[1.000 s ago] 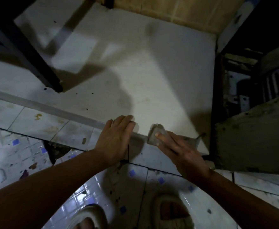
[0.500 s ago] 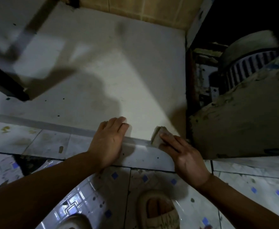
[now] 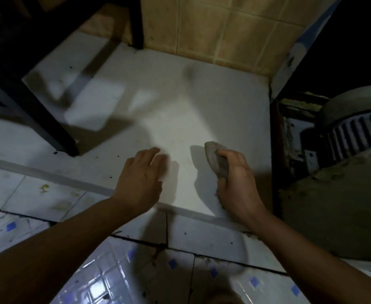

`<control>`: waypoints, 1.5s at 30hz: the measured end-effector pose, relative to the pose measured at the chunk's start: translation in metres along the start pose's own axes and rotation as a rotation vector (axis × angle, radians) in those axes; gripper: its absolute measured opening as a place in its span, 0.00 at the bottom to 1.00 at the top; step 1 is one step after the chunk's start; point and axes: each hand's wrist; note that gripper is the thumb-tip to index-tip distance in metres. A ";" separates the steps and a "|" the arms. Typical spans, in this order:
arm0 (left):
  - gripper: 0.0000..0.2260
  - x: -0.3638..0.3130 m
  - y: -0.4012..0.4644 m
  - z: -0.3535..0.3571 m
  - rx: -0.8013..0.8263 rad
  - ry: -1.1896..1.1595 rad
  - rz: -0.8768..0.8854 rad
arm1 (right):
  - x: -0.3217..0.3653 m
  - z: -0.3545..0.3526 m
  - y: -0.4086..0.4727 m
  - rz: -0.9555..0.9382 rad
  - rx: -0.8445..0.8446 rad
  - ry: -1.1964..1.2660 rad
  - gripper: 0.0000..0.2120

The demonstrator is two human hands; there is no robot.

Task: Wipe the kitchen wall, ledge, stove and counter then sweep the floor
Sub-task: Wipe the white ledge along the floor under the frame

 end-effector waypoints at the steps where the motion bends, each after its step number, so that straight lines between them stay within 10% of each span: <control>1: 0.24 0.006 0.005 -0.004 -0.020 -0.020 -0.029 | 0.004 0.004 0.010 0.007 0.003 0.023 0.24; 19: 0.28 0.006 0.123 -0.072 0.157 -0.084 -0.207 | 0.037 0.035 0.146 0.340 -0.076 0.218 0.24; 45: 0.25 -0.082 0.105 -0.368 0.396 -0.060 -0.323 | 0.224 -0.182 0.213 0.653 -0.181 0.358 0.22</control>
Point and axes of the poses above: each hand's wrist, its own y-axis towards the middle knuckle, its own z-axis out of the palm, x = y × z, and after that the axes turned 15 degrees about -z, right-handed
